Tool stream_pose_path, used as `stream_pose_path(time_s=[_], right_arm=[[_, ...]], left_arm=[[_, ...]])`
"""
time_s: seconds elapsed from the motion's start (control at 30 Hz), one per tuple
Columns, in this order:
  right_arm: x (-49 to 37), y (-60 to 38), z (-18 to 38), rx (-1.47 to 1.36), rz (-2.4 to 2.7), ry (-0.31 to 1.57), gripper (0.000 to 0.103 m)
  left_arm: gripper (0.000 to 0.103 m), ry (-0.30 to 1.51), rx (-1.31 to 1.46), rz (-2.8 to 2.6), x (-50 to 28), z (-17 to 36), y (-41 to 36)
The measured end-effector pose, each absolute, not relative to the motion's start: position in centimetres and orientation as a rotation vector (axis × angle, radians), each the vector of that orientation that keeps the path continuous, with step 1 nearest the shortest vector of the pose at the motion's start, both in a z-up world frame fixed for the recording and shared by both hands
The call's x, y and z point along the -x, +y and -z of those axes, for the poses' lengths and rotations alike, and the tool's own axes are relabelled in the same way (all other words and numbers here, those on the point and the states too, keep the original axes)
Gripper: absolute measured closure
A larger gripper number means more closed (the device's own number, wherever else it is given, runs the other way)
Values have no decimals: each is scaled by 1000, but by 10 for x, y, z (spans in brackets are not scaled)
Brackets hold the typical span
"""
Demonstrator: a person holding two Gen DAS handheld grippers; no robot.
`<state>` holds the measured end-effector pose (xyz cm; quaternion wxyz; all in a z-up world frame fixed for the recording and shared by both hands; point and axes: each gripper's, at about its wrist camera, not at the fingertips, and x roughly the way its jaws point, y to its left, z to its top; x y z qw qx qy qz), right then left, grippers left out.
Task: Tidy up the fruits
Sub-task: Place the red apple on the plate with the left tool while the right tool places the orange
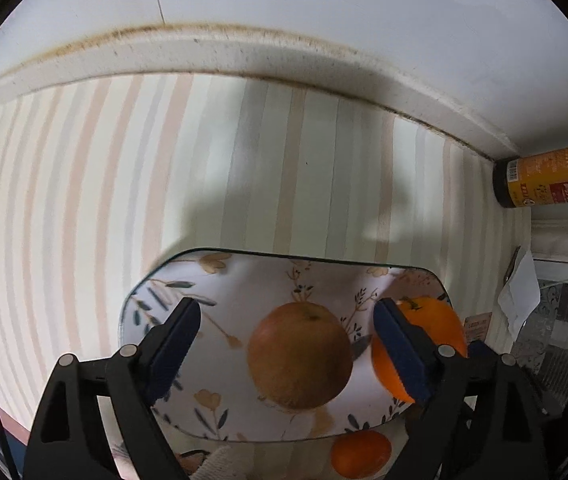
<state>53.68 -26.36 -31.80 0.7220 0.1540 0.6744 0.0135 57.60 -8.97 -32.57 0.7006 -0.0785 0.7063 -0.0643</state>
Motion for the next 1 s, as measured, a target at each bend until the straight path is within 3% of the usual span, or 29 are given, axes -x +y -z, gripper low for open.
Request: stream_pose_path(time_s=[0.4,1.0], right_arm=[[-489,-246,275,-185,34,1420,6],[-363,-225,190,-128,38,1267,6]], left_arm=[[15,1359,-51,34,-501,258,-49],[15,1199,-54,43,-376,180,-23]])
